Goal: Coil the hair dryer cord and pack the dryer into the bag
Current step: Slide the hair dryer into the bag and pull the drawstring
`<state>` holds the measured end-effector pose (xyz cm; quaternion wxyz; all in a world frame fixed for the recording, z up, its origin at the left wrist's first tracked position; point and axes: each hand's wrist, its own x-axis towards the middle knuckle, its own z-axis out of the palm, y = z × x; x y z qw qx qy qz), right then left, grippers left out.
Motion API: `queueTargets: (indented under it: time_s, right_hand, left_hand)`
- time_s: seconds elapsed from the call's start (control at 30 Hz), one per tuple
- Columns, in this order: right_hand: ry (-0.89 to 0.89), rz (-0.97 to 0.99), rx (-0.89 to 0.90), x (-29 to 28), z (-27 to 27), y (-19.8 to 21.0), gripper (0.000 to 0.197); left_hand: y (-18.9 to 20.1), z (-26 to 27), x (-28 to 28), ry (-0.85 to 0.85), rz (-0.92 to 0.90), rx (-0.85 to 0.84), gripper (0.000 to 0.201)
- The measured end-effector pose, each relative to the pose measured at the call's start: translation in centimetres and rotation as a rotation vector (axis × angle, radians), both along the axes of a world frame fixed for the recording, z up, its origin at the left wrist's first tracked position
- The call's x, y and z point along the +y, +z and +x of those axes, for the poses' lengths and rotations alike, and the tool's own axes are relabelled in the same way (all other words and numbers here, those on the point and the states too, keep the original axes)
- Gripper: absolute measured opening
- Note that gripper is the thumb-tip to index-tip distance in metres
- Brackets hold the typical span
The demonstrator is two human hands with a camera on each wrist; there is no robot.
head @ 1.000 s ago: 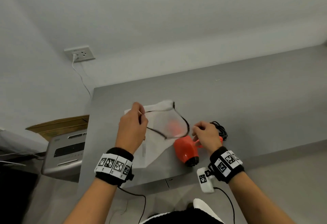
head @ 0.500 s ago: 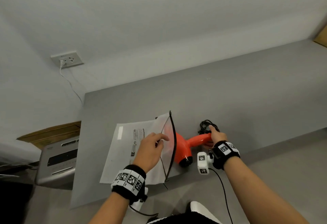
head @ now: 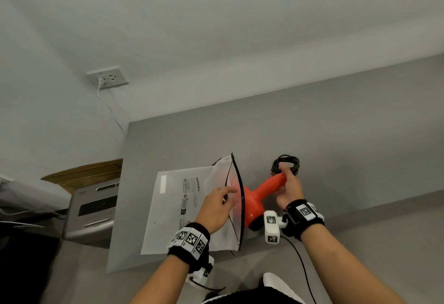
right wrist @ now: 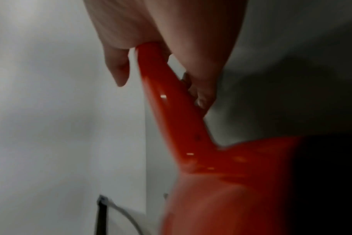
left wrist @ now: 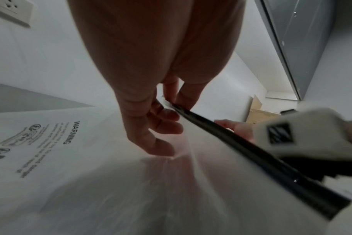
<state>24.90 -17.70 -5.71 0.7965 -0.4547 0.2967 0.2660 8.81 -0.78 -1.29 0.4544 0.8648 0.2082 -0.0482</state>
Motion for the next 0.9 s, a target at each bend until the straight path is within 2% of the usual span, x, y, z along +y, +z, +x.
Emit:
queueTargets:
  time_s: [0.13,0.27,0.37,0.47,0.67,0.77,0.9]
  right_hand:
    - [0.205,0.020,-0.070,0.6,-2.5,0.2,0.041]
    - [0.348,-0.183,-0.176,0.5,-2.6,1.8,0.027]
    - [0.357,-0.256,-0.238,-0.8,-1.9,3.3,0.021]
    - [0.288,-0.248,-0.294,-2.6,-1.2,5.7,0.032]
    - [0.301,-0.136,-0.426,-3.1,-1.4,11.2,0.024]
    - [0.353,-0.174,-0.420,-1.4,-2.7,11.0,0.027]
    - [0.374,-0.222,-0.385,0.4,-4.5,9.3,0.031]
  left_hand:
    - [0.0,0.0,1.0,0.058,0.005,-0.024,0.034]
    - [0.3,-0.6,3.7,0.136,0.174,-0.076,0.033]
    - [0.6,-1.5,6.6,0.199,0.283,-0.083,0.031]
    - [0.4,-2.4,9.1,0.228,0.346,-0.033,0.029]
    - [0.8,-1.4,9.5,0.248,0.302,-0.019,0.035]
    - [1.9,0.2,8.7,0.240,0.316,-0.091,0.039]
    - [4.0,1.8,7.4,0.183,0.330,-0.183,0.034]
